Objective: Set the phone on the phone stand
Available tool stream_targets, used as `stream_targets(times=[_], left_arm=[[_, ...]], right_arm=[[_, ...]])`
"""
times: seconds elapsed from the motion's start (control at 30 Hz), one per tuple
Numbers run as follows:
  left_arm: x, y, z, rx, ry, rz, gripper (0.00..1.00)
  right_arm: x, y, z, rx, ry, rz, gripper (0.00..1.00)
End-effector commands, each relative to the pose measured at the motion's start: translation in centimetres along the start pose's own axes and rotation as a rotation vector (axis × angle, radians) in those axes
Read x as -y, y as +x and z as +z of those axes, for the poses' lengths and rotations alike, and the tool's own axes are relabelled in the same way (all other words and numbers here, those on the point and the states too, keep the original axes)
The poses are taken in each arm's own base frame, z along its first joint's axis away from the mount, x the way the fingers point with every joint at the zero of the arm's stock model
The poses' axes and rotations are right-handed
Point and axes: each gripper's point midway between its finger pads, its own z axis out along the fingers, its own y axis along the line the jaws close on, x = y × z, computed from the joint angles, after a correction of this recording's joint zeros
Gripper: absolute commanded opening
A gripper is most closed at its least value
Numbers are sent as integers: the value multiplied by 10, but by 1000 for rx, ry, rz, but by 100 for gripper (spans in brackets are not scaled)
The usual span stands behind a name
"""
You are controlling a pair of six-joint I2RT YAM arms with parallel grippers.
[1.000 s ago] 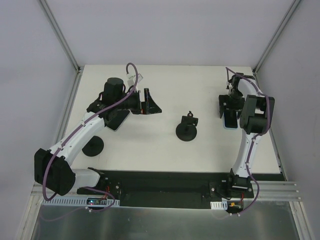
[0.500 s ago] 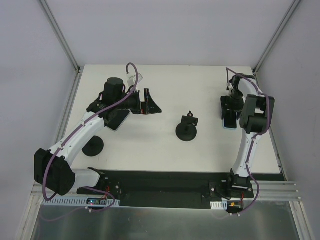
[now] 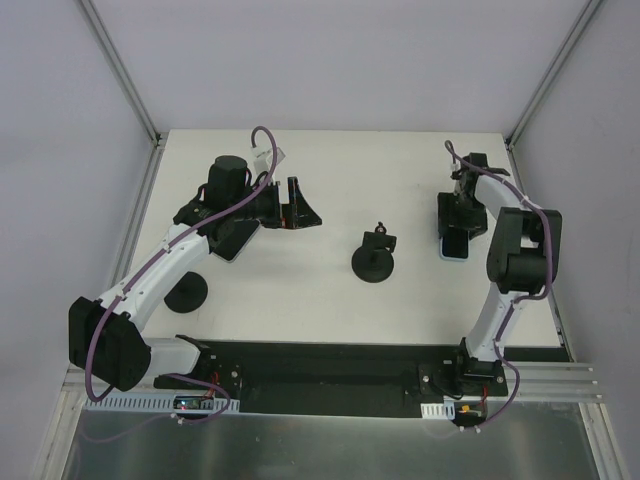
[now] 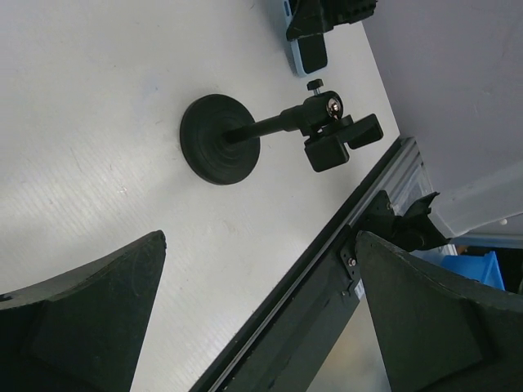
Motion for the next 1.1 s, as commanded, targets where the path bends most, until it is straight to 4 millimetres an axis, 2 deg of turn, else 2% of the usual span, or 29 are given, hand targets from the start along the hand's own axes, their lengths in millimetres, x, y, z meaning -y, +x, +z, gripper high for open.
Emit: stream_targets(times=[0.0,0.03,0.07,0.1,0.17,0.2,0.27,0.3,0.33,0.37,0.4,0.47,0.53,0.6,0.63,0.7,0.73,0.8,0.83,0.87,0.9,0.97,1.07], left_arm=[[12,-8,-3,20,27,52,99],[13,-7,-3,18,31,51,99],[12,-7,-3,19,27,50,99],[12,-8,-4,22,25,52,99],[11,-9,-4,25,21,62,99],[10,-8,-3,23,18,61,99],[9,-7,0,11,22,52,99],[12,-5,1,-3,42,46,99],[13,-5,1,-13,52,39,99],[13,-4,3,-23,59,34,99],[13,-4,4,-25,63,33,99],[12,-4,6,-28,61,29,99],[15,-8,5,-25,69,26,99],[20,-12,5,-22,80,9,99],[29,-18,2,-15,100,-18,99],[40,-26,0,-10,126,-37,99],[51,-37,-4,12,142,-36,99],[54,-49,-9,46,137,-39,99],[57,-58,-14,71,135,-41,99],[51,-65,-18,99,114,-46,99],[50,-70,-21,116,108,-41,99],[43,-82,-29,150,92,-35,99],[39,-87,-40,166,101,5,99]], right_arm=[[-6,-42,-43,314,-23,44,17],[-10,-49,-45,356,-46,39,16],[-14,-50,-49,384,-58,27,15],[-17,-43,-52,406,-63,10,16],[-23,-51,-63,498,-68,-15,17],[-22,-47,-73,539,-66,-25,18],[-34,-57,-91,642,-77,-64,18],[-37,-61,-112,715,-81,-76,18],[-40,-66,-121,777,-88,-96,18],[-54,-68,-135,829,-124,-135,18],[-58,-69,-158,909,-132,-160,18],[-77,-76,-190,1034,-158,-235,17],[-95,-80,-233,1149,-203,-285,15],[-108,-80,-262,1231,-246,-319,14],[-123,-80,-280,1291,-297,-358,14],[-138,-77,-305,1369,-348,-395,14],[-154,-75,-320,1419,-391,-426,14],[-170,-73,-343,1475,-438,-470,14],[-185,-68,-350,1478,-470,-507,14],[-193,-69,-365,1499,-488,-539,14],[-202,-63,-362,1472,-500,-598,13],[-225,-51,-370,1471,-540,-673,12],[-257,-25,-374,1468,-598,-808,12]])
